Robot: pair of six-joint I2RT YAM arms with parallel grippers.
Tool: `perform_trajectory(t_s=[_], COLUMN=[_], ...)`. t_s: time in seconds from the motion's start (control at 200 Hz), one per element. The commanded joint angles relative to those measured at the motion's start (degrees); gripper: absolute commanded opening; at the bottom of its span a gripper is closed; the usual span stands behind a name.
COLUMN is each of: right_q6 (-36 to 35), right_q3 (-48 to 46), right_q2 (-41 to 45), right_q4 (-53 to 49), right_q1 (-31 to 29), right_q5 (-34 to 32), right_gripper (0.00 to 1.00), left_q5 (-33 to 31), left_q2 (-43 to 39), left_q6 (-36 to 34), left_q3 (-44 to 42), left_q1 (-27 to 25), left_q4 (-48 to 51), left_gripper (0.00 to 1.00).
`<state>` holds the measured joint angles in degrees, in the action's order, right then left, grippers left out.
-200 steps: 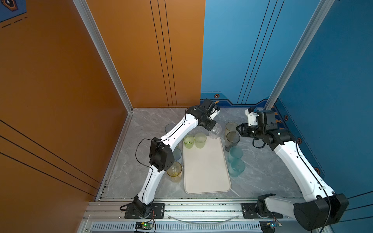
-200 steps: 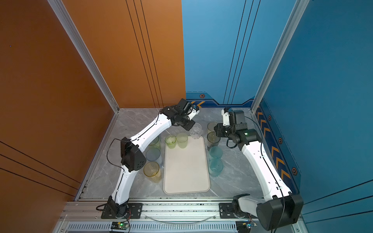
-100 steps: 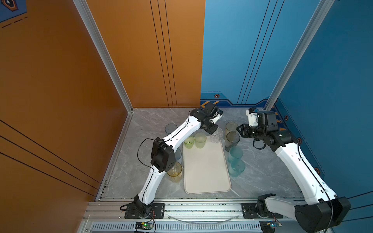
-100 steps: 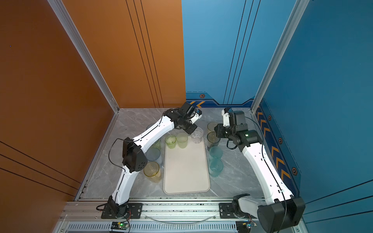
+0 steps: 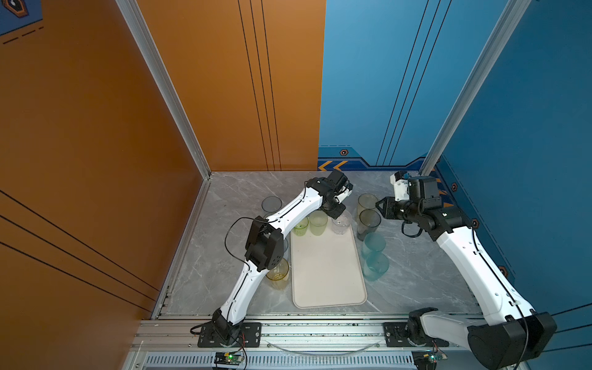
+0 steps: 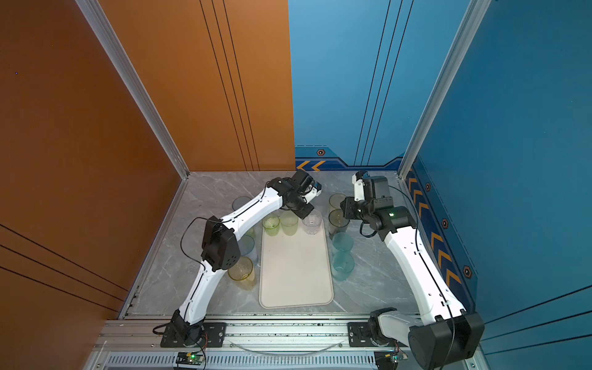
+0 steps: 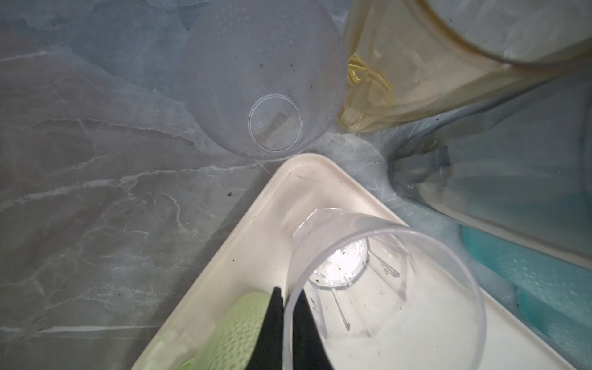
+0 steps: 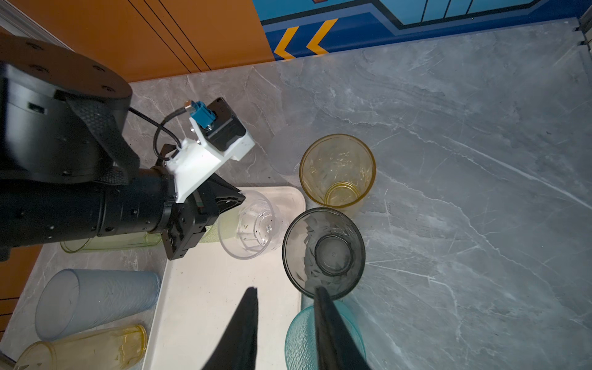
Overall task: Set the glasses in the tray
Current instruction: 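Carry the clear cup onto the tray beside the green cups and release, then raise the left gripper up from the clear cup on the tray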
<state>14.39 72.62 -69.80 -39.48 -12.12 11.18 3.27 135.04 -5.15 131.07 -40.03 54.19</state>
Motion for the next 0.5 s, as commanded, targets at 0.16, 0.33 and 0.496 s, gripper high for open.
perform_trajectory(t_s=[0.16,0.33,0.496], right_q6=[0.4,0.3,0.2], right_q3=[0.5,0.8,1.3], right_q2=[-1.3,-1.9,-2.4], right_q4=[-1.3,-1.3,-1.3], right_q1=[-0.6,-0.5,-0.6], right_q5=[-1.4,-1.4,-1.3], right_gripper=[0.29,0.29,0.29], left_q5=[1.0,1.4,1.9], left_q2=[1.6,2.5,3.3], left_q6=[-1.0,-1.0,-1.0], left_q3=[2.8,3.3,3.8], left_q1=[1.0,1.2,1.4], left_q4=[0.9,0.9,1.2], left_gripper=[0.03,0.04,0.04])
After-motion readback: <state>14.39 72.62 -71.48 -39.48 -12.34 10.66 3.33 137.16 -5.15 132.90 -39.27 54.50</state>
